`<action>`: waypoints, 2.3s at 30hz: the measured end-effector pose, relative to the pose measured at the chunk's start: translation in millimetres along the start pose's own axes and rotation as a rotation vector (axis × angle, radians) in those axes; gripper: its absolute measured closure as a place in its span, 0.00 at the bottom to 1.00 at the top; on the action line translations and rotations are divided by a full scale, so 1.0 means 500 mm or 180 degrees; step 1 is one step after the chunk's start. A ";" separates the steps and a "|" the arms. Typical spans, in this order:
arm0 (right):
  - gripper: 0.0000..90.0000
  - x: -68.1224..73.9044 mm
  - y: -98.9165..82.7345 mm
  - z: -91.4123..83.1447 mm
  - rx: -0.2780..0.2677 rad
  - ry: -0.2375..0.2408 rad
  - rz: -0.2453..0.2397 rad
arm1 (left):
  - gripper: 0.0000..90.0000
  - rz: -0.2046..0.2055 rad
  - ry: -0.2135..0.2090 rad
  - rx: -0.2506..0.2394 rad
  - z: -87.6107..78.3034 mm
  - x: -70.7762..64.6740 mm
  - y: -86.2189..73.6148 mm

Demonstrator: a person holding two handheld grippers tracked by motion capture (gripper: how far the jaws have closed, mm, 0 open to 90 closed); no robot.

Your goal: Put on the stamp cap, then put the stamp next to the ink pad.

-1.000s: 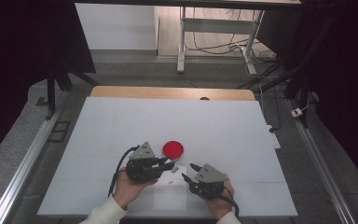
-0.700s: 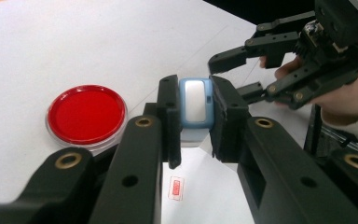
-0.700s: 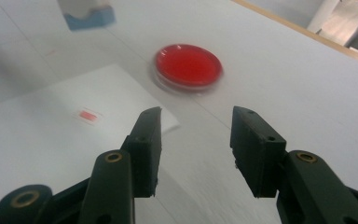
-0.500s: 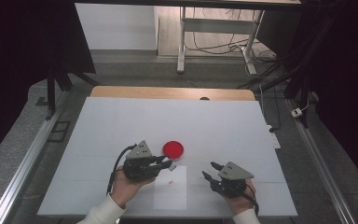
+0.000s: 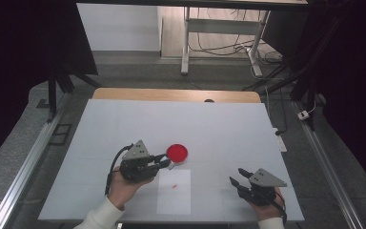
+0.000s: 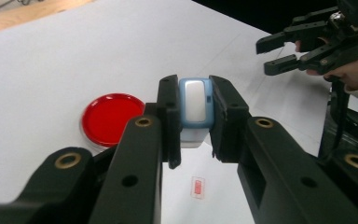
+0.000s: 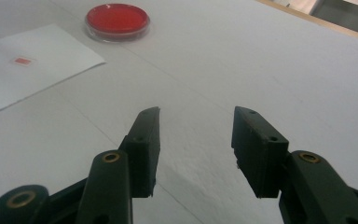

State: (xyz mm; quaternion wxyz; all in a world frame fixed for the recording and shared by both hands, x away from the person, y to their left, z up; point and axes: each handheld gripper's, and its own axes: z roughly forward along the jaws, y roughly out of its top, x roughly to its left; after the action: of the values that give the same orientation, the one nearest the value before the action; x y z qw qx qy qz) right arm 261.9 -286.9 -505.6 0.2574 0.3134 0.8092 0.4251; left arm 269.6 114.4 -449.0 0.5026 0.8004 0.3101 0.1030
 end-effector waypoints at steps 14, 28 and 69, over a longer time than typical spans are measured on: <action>0.57 -0.011 -0.010 0.000 0.0060 0.0016 -0.0014 | 0.83 0.0015 0.0215 -0.0001 -0.019 0.032 -0.005; 0.57 -0.013 -0.009 0.002 0.0043 0.0011 -0.0001 | 0.83 -0.0057 0.0285 0.0027 -0.015 0.057 -0.003; 0.56 -0.016 -0.010 0.009 0.0108 0.0019 0.0018 | 0.83 -0.0319 0.0722 0.0650 0.121 0.184 0.007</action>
State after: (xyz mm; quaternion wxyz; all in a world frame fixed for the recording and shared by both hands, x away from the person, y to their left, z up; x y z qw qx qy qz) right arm 268.8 -292.6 -511.1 0.2485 0.3188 0.8161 0.4130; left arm 372.2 123.7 -488.2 0.3849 0.8141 0.4133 0.1355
